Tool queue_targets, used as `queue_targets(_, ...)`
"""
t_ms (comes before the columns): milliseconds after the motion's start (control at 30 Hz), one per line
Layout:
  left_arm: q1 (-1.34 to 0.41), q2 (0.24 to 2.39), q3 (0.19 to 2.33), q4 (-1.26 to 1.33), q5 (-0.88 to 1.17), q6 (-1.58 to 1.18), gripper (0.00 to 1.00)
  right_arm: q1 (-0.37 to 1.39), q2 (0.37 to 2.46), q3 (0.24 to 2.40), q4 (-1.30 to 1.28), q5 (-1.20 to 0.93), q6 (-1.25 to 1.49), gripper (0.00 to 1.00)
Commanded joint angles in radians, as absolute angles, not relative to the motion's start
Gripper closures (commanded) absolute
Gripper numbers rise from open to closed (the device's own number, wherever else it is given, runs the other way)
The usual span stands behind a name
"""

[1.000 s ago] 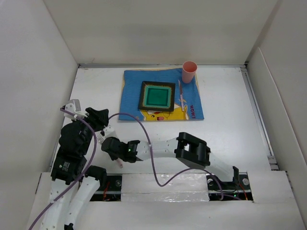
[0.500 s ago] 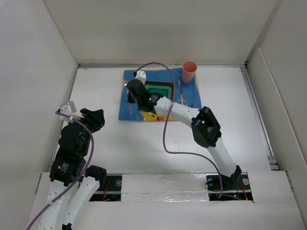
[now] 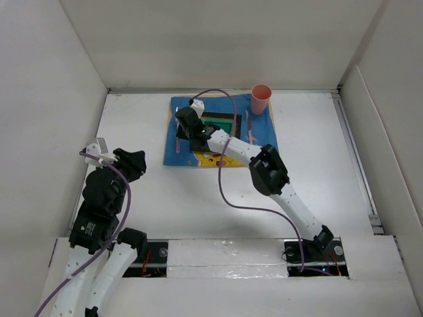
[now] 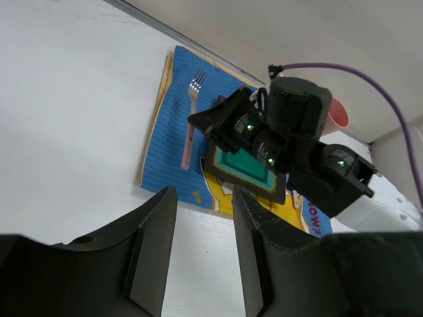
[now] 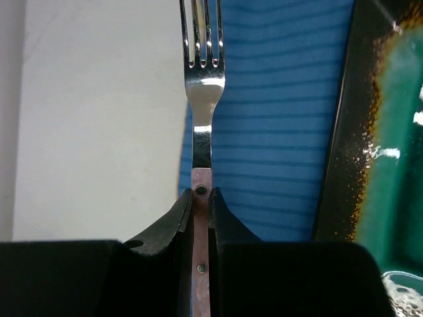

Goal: Set the dinner table for one person

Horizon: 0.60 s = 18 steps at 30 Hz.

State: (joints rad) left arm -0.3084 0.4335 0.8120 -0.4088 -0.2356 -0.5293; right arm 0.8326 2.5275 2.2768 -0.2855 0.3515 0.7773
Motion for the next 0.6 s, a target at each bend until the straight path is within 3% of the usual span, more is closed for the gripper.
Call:
queue_targets(0, -0.314, 0.440, 0.824, -0.374, -0.222, -0.520, 0.64, 0.818, 2.539, 2.326, -0.276, 0.330, 0.831, 1.00)
queue_targets(233, -0.324, 0.443, 0.822, -0.371, -0.222, -0.518, 0.64, 0.807, 2.562, 2.290, -0.264, 0.301, 0.828, 0.99)
queue_targets(333, -0.324, 0.449, 0.822, -0.368, -0.222, -0.515, 0.64, 0.807, 2.562, 2.278, -0.247, 0.302, 0.831, 0.92)
queue_targets(467, -0.324, 0.449, 0.821, -0.367, -0.218, -0.512, 0.64, 0.798, 2.562, 2.258, -0.233, 0.302, 0.841, 0.74)
queue_targets(567, -0.324, 0.449, 0.819, -0.364, -0.210, -0.509, 0.64, 0.798, 2.557, 2.253, -0.215, 0.285, 0.845, 0.69)
